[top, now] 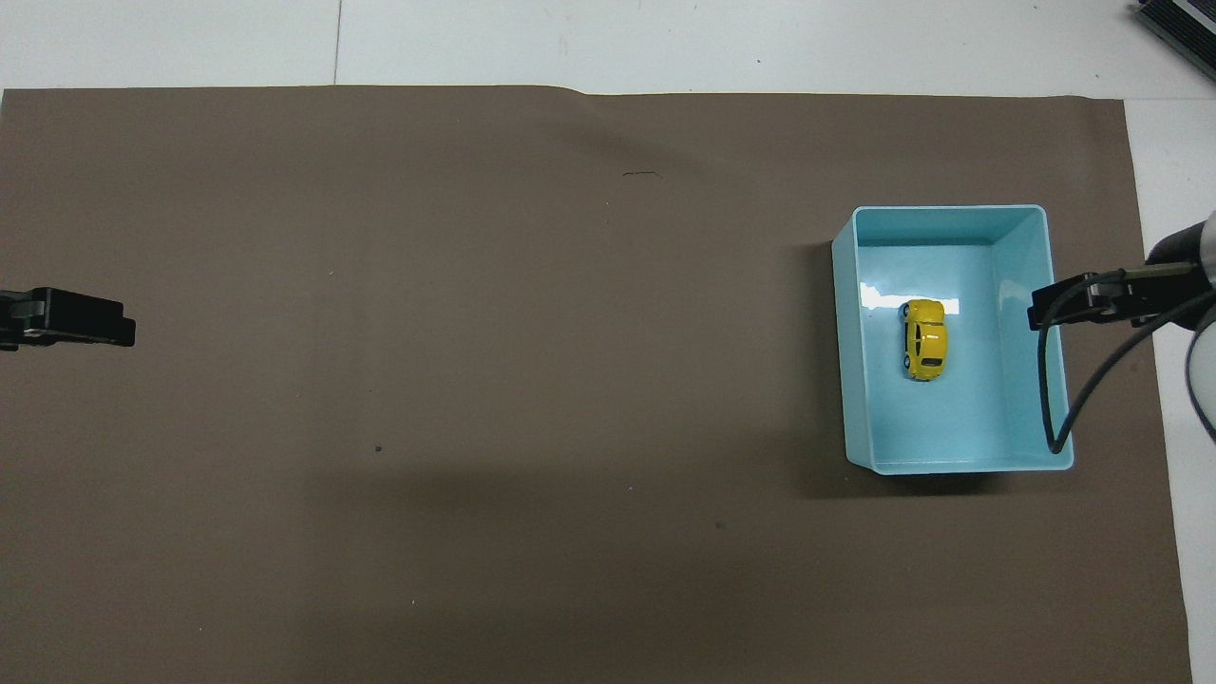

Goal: Wind up and store yellow beetle car
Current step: 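Open the right gripper and withdraw it from the bin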

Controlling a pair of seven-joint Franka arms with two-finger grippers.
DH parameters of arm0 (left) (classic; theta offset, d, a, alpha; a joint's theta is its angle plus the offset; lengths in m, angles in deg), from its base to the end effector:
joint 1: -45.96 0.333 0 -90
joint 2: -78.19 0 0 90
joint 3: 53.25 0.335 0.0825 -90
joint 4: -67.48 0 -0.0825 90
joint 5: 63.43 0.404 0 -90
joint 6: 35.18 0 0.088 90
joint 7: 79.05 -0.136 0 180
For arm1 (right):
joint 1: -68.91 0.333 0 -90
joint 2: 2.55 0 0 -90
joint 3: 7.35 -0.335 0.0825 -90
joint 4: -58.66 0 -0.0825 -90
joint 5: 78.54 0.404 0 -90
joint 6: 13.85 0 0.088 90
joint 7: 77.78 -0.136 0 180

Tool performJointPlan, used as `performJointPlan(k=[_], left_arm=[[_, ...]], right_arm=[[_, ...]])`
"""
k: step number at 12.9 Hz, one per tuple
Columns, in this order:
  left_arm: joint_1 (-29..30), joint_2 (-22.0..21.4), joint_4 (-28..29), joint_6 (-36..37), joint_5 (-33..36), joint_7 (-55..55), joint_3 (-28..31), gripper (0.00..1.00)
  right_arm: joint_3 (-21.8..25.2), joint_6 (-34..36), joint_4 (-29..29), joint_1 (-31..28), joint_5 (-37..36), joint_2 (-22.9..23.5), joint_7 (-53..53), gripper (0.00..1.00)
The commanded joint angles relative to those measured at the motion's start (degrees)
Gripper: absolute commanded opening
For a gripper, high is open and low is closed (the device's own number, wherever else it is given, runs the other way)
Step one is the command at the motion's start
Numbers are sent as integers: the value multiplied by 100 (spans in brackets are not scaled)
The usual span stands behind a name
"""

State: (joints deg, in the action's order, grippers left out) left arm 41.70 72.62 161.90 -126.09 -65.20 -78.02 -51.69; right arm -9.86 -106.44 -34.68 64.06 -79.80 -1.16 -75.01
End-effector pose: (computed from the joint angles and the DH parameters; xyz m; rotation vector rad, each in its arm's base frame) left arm 0.5439 -0.0291 0.6323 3.1061 -0.0455 0.0541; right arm 0.5823 -0.0270 0.5757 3.1218 0.0139 -0.0597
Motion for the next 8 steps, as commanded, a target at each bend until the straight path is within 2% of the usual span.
performJointPlan(k=[1,3,8], left_arm=[[22,-50,-46,126,63,-15,-16,100],[22,-50,-46,126,63,-7,-16,100],[22,-50,-46,126,63,-15,-16,100]], right_arm=[[-40,451,394,-34,30,54,-119,100],[-40,776,675,-95,12,81,-119,100],[-40,629,686,-60,47,-24,-303,100]])
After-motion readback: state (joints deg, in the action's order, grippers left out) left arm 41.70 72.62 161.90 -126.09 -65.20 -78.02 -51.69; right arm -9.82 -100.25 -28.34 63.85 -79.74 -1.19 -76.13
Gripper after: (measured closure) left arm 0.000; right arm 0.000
